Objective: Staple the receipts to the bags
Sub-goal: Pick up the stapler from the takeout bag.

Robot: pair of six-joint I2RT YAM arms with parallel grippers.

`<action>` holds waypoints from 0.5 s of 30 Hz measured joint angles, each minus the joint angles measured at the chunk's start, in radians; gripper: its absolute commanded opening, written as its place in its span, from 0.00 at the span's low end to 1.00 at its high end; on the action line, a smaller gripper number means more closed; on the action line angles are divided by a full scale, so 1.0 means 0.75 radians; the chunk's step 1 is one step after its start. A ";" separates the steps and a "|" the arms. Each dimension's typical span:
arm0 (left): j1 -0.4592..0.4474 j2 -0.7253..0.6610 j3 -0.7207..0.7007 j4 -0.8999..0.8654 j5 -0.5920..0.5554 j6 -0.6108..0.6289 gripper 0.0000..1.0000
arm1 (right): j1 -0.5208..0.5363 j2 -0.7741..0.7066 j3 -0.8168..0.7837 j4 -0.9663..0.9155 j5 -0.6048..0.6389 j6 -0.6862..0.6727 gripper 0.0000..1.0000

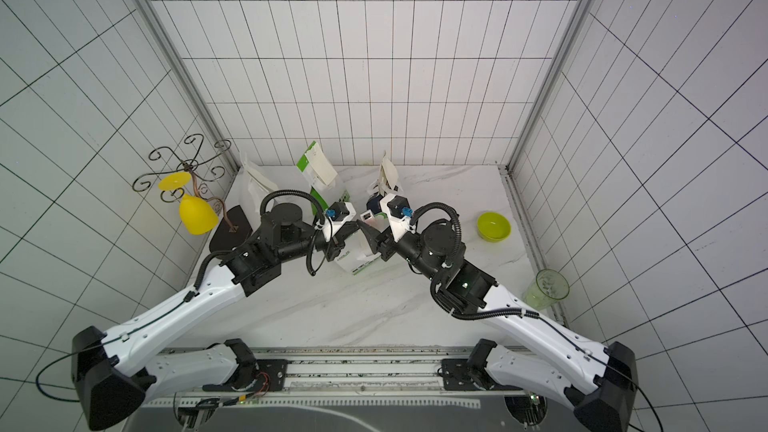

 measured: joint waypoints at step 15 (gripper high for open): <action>0.000 -0.001 0.002 -0.017 0.015 -0.019 0.00 | 0.031 0.138 0.000 0.038 0.157 -0.063 0.13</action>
